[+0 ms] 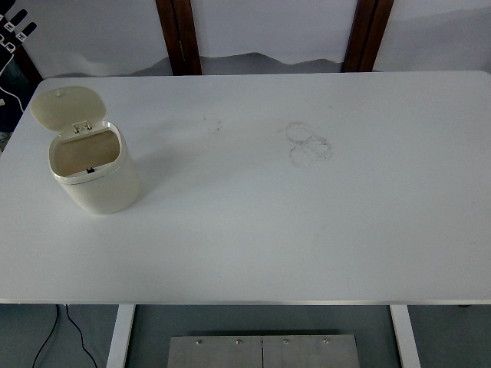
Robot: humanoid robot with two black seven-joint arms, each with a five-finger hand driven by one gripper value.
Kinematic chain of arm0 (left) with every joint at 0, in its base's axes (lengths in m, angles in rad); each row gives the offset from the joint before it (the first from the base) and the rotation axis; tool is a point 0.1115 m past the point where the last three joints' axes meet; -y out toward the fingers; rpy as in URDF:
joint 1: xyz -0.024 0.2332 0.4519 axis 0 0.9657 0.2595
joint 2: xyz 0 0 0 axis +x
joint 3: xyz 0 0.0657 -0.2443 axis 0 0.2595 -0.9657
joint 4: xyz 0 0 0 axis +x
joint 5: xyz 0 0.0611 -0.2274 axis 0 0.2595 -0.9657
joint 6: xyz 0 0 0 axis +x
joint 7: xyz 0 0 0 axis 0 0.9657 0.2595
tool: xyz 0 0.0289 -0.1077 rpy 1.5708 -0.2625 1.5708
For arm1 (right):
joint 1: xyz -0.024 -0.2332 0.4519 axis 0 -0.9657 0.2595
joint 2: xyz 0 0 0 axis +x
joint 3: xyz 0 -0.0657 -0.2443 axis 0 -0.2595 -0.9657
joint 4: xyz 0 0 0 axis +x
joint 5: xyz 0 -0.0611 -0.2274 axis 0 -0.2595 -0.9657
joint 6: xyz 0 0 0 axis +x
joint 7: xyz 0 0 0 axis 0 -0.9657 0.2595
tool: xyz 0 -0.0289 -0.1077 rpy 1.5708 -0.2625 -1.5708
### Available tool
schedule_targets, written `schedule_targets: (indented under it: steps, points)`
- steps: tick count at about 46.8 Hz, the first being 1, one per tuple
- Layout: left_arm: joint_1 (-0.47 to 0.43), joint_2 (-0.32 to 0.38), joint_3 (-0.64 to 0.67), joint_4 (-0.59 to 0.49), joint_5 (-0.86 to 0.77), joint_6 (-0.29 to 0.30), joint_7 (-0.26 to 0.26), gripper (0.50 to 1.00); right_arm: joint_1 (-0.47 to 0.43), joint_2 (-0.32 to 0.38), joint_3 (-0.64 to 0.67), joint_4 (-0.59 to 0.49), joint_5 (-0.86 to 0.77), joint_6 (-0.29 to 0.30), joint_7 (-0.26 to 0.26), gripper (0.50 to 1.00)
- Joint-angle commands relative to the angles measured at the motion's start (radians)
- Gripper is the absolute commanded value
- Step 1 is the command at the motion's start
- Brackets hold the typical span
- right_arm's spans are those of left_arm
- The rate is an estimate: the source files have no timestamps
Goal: Close trash bin
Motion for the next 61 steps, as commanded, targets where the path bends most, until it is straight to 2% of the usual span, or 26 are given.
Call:
schedule_targets:
  steps: [1,61]
  points:
    - [0.000,0.000,0.001,0.000,0.000,0.000,0.000,1.000,0.000,0.000,0.000,0.000,0.000,0.000,0.001,0.995]
    - [0.014,0.017,0.011,-0.014,0.005,0.012,0.004,1.000,-0.001,0.000,0.000,0.000,0.000,0.000,-0.001,0.995]
